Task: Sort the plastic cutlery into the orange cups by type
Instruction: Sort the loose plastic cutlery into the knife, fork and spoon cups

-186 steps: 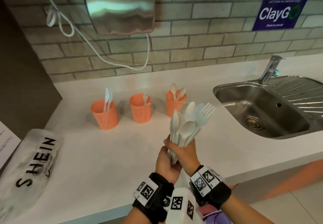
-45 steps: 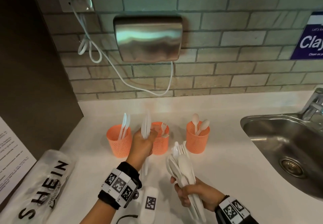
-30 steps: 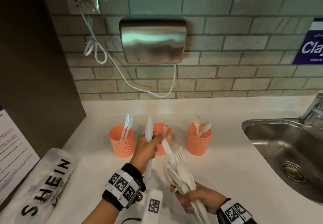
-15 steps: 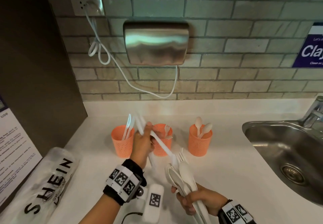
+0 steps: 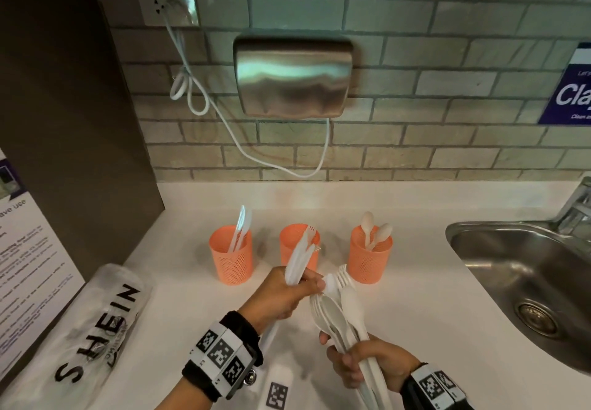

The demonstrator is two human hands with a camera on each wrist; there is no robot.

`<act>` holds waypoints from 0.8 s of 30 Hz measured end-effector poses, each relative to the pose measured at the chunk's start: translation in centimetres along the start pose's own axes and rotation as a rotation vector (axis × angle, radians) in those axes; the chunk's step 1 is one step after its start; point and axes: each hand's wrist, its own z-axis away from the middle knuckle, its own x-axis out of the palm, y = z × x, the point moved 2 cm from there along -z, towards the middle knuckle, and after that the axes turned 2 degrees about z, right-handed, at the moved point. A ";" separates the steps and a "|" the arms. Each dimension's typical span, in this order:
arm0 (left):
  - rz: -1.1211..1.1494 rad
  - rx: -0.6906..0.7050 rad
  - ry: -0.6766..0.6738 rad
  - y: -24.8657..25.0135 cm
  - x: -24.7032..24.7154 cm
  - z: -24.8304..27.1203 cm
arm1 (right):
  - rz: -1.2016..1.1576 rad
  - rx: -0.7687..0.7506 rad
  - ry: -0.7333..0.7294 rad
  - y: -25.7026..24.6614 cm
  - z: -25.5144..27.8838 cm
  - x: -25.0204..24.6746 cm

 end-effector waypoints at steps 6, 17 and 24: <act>-0.042 0.000 0.003 0.3 0.2 0.2 | -0.035 0.015 -0.040 0.4 0.3 0.5; 0.043 0.032 0.040 0.0 0.2 0.5 | 0.025 0.006 -0.028 0.6 0.3 1.1; 0.086 0.065 0.072 -0.5 0.1 0.4 | 0.025 0.010 -0.043 0.5 0.0 1.5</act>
